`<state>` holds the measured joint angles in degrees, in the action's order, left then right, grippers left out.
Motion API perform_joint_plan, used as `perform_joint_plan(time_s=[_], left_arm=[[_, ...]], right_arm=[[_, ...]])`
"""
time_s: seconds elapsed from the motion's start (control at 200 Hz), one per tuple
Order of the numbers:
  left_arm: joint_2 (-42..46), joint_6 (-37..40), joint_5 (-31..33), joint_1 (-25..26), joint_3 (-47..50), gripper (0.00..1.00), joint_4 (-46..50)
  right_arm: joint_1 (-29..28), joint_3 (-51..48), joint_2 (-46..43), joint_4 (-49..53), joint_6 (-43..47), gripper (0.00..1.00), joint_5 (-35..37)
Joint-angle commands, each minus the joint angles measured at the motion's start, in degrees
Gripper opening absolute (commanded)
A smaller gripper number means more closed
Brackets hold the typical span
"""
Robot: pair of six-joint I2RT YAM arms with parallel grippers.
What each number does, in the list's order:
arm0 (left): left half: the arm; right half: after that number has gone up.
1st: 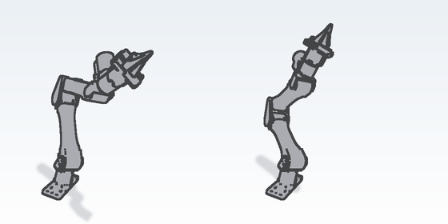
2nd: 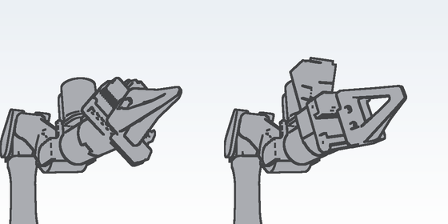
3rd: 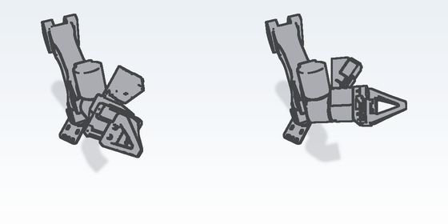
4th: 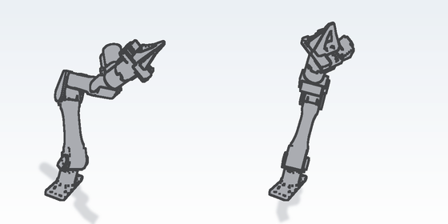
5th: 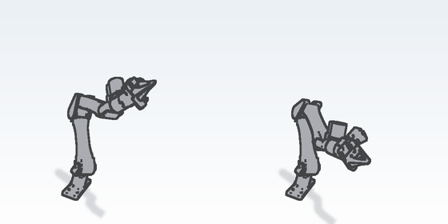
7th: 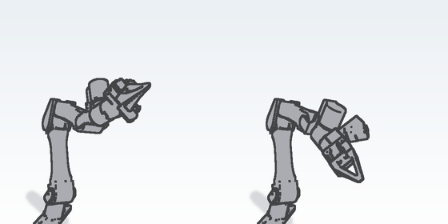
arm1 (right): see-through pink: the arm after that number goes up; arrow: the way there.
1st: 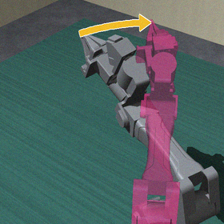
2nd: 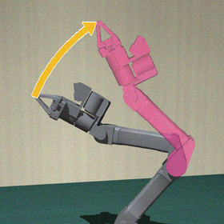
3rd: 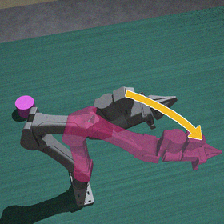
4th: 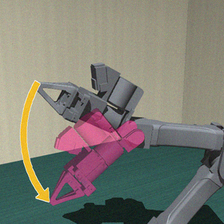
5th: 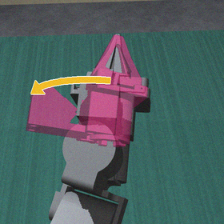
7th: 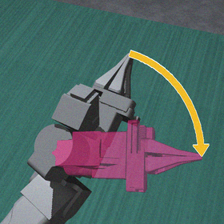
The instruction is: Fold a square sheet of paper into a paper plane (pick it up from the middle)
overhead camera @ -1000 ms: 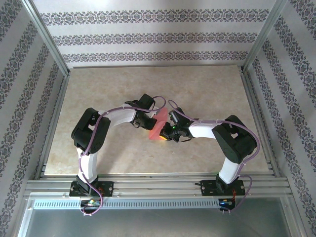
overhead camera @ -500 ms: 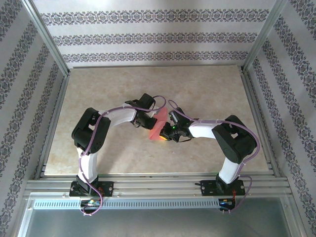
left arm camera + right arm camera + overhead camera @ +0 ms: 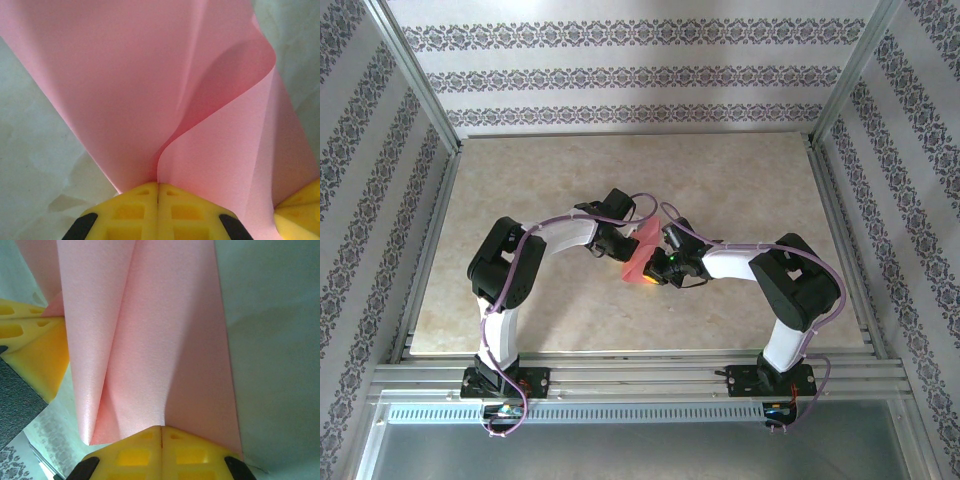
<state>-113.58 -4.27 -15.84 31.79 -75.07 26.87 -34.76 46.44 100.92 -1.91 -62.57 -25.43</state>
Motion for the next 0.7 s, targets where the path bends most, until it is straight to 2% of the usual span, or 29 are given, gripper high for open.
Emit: perform_joint_plan(time_s=[0.0, 0.695], left_arm=[[0.75, 0.93, -0.24, -0.67, 0.43, 0.01, 2.03], [2.10, 0.84, -0.61, -0.67, 1.24, 0.01, 2.63]], right_arm=[[-0.96, 0.50, 1.73, 2.62, 1.06, 0.07, -0.23], [-1.00, 0.59, 1.82, 2.59, 0.98, 0.07, -0.30]])
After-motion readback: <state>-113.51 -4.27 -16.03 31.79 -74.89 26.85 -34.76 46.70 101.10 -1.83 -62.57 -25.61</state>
